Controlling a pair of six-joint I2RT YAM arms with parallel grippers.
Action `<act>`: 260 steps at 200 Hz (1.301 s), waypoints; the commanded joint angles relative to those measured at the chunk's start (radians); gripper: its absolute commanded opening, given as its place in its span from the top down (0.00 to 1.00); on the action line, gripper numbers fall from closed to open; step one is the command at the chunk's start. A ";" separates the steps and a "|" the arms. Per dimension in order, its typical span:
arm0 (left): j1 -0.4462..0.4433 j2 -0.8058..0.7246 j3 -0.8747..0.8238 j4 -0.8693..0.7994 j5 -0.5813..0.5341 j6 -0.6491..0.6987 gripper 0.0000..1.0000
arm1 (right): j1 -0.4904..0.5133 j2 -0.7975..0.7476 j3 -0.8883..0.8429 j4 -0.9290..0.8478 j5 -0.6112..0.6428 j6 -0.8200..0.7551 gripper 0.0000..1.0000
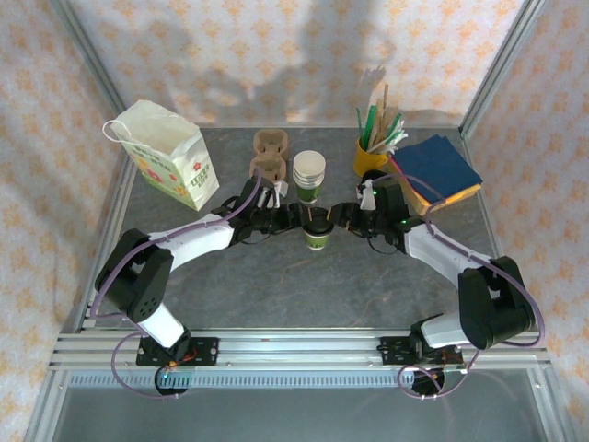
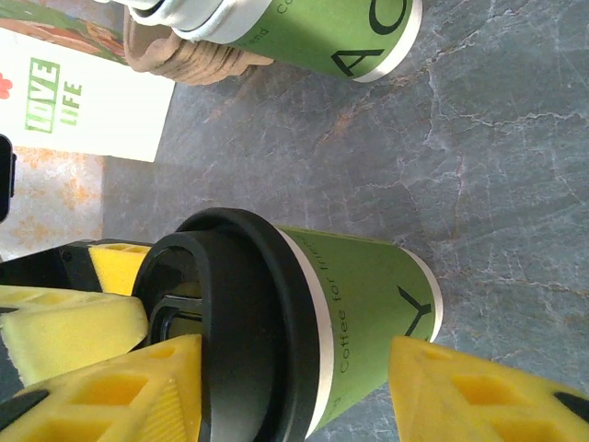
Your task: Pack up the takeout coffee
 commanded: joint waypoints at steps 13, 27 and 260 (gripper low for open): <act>-0.007 0.023 0.006 -0.075 -0.031 0.027 0.36 | 0.007 0.014 -0.022 -0.022 0.036 -0.007 0.46; -0.006 0.027 -0.008 -0.080 -0.034 0.029 0.36 | 0.007 0.012 -0.032 -0.031 0.047 -0.007 0.46; 0.009 0.031 0.077 -0.113 -0.060 0.084 0.37 | 0.033 0.004 0.055 -0.048 0.065 0.046 0.47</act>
